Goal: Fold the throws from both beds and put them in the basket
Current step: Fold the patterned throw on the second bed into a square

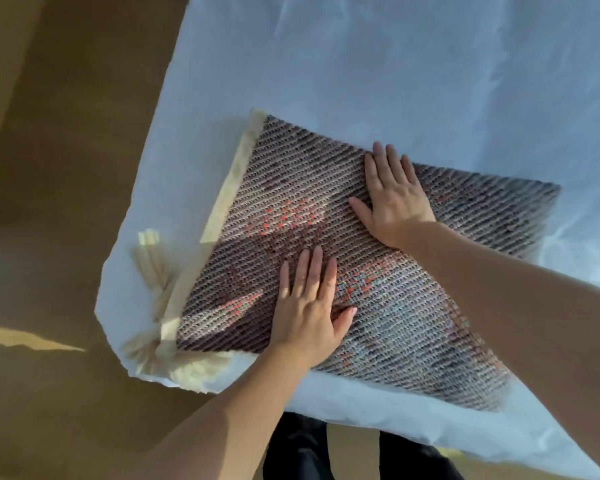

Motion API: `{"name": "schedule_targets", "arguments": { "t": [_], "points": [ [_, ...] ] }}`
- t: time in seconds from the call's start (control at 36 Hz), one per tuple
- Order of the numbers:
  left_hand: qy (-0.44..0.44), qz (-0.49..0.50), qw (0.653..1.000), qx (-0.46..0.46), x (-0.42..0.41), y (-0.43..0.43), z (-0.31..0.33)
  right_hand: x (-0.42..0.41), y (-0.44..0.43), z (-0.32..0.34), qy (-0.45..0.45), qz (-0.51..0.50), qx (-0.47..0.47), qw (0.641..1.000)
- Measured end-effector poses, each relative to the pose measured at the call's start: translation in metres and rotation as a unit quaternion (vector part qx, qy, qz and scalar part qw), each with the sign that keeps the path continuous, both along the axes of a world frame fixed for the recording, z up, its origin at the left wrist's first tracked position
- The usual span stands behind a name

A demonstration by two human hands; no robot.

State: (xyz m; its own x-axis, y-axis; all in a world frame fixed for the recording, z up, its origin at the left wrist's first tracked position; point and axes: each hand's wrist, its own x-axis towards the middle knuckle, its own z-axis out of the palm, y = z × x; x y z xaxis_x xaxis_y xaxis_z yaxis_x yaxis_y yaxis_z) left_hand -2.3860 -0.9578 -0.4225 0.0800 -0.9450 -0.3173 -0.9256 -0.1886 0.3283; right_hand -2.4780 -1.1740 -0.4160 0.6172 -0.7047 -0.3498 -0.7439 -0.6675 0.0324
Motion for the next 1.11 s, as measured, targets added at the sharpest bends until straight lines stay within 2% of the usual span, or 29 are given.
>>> {"name": "schedule_targets", "arguments": {
  "t": [0.14, 0.33, 0.53, 0.72, 0.83, 0.89, 0.97, 1.03, 1.11],
  "points": [
    [-0.006, -0.056, 0.998, 0.012, -0.060, -0.020, 0.003, -0.088, -0.018, 0.000, 0.022, -0.048, 0.000, 0.999],
    [0.012, -0.151, 0.988, -0.003, -0.158, -0.043, -0.002, -0.186, -0.041, 0.000, 0.007, -0.089, -0.004, 0.996],
    [0.019, -0.205, 0.979, -0.013, -0.237, -0.058, -0.009, -0.203, -0.057, -0.004, -0.043, -0.043, -0.008, 0.998],
    [-0.019, -0.298, 0.954, 0.017, -0.263, -0.022, -0.020, -0.213, -0.022, -0.016, -0.089, 0.000, -0.005, 0.996],
    [-0.025, -0.285, 0.958, 0.022, -0.269, -0.001, -0.017, -0.223, -0.011, -0.019, -0.106, 0.012, 0.001, 0.994],
    [-0.011, -0.253, 0.967, 0.026, -0.272, -0.003, -0.009, -0.223, -0.021, -0.014, -0.128, -0.039, 0.005, 0.991],
    [0.011, -0.210, 0.978, 0.012, -0.276, -0.011, 0.002, -0.222, -0.044, 0.000, -0.146, -0.174, 0.027, 0.974],
    [0.018, -0.186, 0.982, -0.002, -0.277, -0.016, 0.008, -0.221, -0.054, 0.013, -0.196, -0.244, 0.053, 0.948],
    [0.008, -0.169, 0.985, -0.018, -0.276, -0.021, 0.017, -0.217, -0.062, 0.036, -0.241, -0.344, 0.154, 0.894]
  ]
}}
